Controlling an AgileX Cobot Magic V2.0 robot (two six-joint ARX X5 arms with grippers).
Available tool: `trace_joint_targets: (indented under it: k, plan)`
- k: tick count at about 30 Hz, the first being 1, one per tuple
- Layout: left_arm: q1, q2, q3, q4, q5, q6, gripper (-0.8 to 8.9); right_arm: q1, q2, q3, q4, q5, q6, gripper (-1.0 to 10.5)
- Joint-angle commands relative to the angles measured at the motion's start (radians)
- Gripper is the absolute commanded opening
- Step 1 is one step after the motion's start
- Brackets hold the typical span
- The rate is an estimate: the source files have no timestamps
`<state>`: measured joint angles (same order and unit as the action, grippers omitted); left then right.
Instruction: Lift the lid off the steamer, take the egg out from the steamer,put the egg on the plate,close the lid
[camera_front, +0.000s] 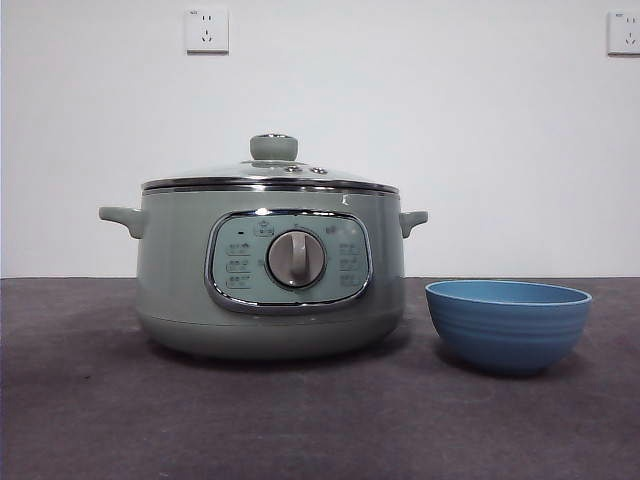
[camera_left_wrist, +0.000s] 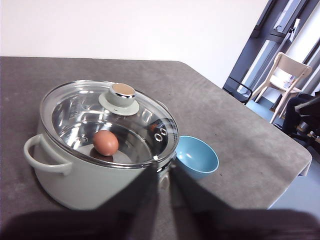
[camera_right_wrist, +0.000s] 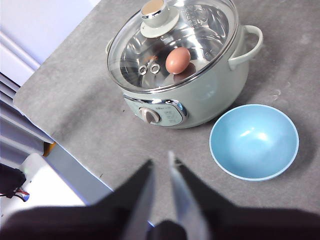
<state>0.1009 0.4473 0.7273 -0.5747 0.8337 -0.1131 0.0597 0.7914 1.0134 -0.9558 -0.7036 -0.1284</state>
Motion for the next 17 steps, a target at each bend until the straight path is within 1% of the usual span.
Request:
trace_joint_targets:
  k: [1, 2, 4, 10, 13, 17]
  plan:
    - [-0.004, 0.0, 0.001, 0.006, 0.009, 0.007, 4.42, 0.002, -0.002, 0.0, 0.005, 0.002, -0.007, 5.1]
    - [-0.005, 0.0, 0.001, 0.01, 0.01, 0.004, 5.12, 0.002, -0.002, 0.0, 0.006, 0.007, 0.002, 5.8]
    - [-0.012, 0.002, 0.001, 0.022, 0.011, 0.004, 5.16, 0.002, -0.001, 0.0, 0.006, 0.006, 0.002, 6.0]
    - [-0.04, 0.018, 0.002, 0.076, 0.014, 0.001, 5.15, 0.002, -0.001, 0.0, 0.006, 0.006, 0.002, 6.0]
    - [-0.061, 0.051, 0.006, 0.111, 0.011, -0.016, 5.15, 0.002, -0.001, 0.0, 0.01, 0.006, 0.002, 6.0]
    - [-0.097, 0.131, 0.049, 0.156, 0.005, -0.016, 5.15, 0.002, 0.0, 0.0, 0.024, 0.006, 0.005, 6.0]
